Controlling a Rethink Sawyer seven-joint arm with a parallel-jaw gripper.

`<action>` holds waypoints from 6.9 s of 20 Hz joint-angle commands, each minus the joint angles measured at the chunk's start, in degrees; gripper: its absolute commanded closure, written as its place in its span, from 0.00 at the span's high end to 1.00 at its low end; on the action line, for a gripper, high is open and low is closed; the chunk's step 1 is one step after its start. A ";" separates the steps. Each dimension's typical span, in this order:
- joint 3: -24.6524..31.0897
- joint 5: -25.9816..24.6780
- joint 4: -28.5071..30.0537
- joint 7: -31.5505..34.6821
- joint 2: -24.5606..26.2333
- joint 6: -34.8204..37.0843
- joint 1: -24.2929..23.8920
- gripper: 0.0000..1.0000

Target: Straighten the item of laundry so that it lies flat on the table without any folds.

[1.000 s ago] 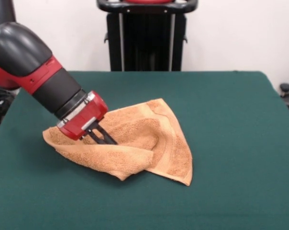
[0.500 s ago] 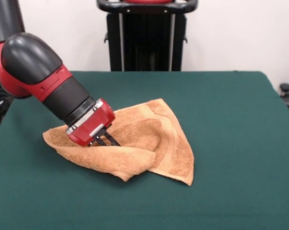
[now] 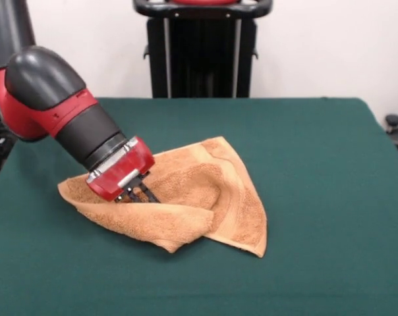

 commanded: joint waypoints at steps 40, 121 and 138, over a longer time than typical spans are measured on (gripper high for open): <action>22.28 -9.50 -11.79 -21.36 12.42 7.44 -6.50 0.00; -20.12 -0.34 -41.33 -14.25 3.25 54.30 27.43 0.00; -22.52 0.38 -34.89 -11.15 0.99 57.21 28.27 0.00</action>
